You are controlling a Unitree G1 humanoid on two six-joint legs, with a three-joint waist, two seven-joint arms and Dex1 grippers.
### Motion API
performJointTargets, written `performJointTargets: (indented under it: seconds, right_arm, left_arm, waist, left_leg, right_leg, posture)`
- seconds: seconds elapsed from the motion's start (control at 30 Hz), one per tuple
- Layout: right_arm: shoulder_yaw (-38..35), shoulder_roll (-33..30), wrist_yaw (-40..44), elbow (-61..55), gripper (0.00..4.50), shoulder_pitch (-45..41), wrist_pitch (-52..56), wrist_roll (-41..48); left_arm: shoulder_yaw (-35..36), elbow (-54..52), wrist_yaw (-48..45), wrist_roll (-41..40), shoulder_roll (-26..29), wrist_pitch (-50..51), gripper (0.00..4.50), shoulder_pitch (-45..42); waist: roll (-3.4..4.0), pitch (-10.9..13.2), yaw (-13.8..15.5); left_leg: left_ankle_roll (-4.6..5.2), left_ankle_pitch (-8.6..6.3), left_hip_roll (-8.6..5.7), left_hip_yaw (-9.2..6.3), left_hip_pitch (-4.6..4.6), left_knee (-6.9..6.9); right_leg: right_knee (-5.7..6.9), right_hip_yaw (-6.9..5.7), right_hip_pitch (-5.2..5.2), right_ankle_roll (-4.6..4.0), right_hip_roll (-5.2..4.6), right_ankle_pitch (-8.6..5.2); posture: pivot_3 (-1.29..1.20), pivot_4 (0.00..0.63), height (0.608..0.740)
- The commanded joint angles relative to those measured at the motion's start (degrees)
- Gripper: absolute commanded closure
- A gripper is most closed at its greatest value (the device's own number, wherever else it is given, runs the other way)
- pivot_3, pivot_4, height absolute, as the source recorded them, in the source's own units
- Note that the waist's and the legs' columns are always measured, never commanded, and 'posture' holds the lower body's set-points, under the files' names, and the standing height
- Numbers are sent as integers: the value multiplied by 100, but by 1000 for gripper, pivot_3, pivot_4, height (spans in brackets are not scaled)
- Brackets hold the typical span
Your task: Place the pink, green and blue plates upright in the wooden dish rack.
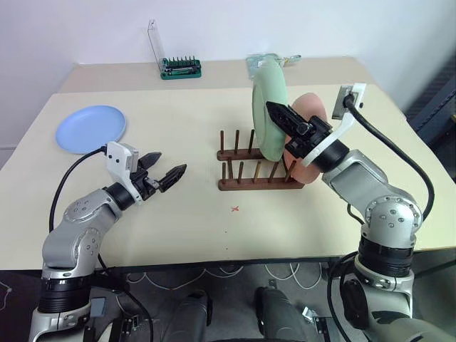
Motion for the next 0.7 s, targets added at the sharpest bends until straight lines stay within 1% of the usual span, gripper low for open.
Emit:
performJointTargets:
  seconds: [0.03, 0.1, 0.2, 0.3, 0.37, 0.43, 0.7]
  right_arm:
    - [-79, 1, -132, -51, 4500, 24, 52, 289]
    - [-73, -8, -165, -41, 4500, 43, 55, 331]
    - [-71, -27, -202, -38, 3427, 28, 30, 358]
    - [-71, -96, -230, -29, 2026, -61, 4, 282]
    - [-83, -156, -204, 13, 991, -172, -64, 167]
    - [-88, -204, -143, 41, 991, -240, -119, 71]
    - [173, -731, 516, -72, 991, -444, -308, -774]
  left_arm:
    - [8, -255, 17, 37, -4, -136, 19, 42]
    - [9, -255, 26, 35, -18, -150, 19, 57]
    - [12, -243, 29, 45, -21, -168, 0, 65]
    - [11, -260, 43, 38, -38, -162, 0, 74]
    - [19, -276, 21, 13, -47, -168, 0, 97]
    - [29, -278, -1, -9, -42, -156, 0, 114]
    - [-35, -330, -186, 5, 42, -122, 0, 240]
  waist:
    - [0, 0, 1]
    - [1, 0, -2]
    - [1, 0, 0]
    - [2, 0, 6]
    - [2, 1, 1]
    - [4, 2, -1]
    - [5, 2, 3]
  left_leg:
    - [0, 0, 0, 0, 0, 0]
    - [0, 0, 0, 0, 0, 0]
    - [0, 0, 0, 0, 0, -1]
    - [0, 0, 0, 1, 0, -1]
    - [0, 0, 0, 1, 0, -1]
    - [0, 0, 0, 1, 0, -1]
    - [1, 0, 0, 2, 0, -3]
  right_leg:
    - [0, 0, 0, 0, 0, 0]
    - [-1, 0, 0, 0, 0, 0]
    - [-1, 0, 0, 0, 0, 0]
    - [-1, 0, 0, 0, 0, 0]
    - [-2, 0, 0, 0, 0, 0]
    - [-1, 0, 0, 0, 0, 0]
    - [-3, 0, 0, 0, 0, 0]
  posture:
    - [0, 150, 740]
    - [0, 150, 740]
    - [0, 150, 740]
    - [0, 150, 740]
    - [0, 150, 740]
    - [0, 150, 740]
    - [0, 150, 740]
